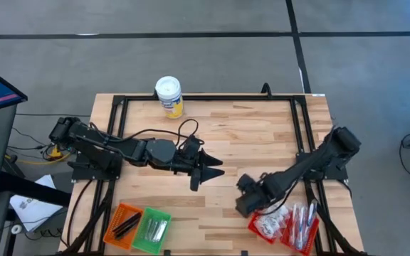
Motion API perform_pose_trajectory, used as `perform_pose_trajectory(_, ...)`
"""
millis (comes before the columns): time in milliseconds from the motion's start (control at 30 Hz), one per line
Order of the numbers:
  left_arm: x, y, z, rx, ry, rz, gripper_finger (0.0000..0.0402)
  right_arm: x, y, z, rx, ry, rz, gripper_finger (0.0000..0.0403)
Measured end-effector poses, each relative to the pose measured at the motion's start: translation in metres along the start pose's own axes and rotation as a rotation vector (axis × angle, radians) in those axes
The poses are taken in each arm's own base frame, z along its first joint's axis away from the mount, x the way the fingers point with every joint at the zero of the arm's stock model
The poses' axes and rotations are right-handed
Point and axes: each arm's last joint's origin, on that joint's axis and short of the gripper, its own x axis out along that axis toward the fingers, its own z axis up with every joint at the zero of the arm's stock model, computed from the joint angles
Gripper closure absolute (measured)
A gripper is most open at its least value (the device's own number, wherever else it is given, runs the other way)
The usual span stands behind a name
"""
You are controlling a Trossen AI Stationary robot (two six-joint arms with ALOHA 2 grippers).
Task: Pick & Place Travel size toiletries
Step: Return to Home Position
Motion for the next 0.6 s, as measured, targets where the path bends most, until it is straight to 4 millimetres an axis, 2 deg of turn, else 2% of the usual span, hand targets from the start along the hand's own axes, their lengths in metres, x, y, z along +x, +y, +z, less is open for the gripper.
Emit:
perform_pose_trajectory(167,0.000,0.000,-0.001,0.002,0.010,-0.002,0.0181,0.007,0.033,0.001,-0.124,0.041,-0.010,0.0403)
perform_pose_trajectory(333,0.000,0.000,-0.001,0.004,0.019,-0.010,0.0181,0.027,0.058,-0.004,-0.237,0.118,-0.016,0.0403)
perform_pose_trajectory(467,0.000,0.000,-0.001,0.009,0.019,-0.010,0.0181,0.034,0.066,-0.013,-0.265,0.154,-0.020,0.0403)
perform_pose_trajectory(600,0.000,0.000,-0.002,0.010,0.022,-0.012,0.0181,0.031,0.065,-0.016,-0.252,0.169,-0.028,0.0403)
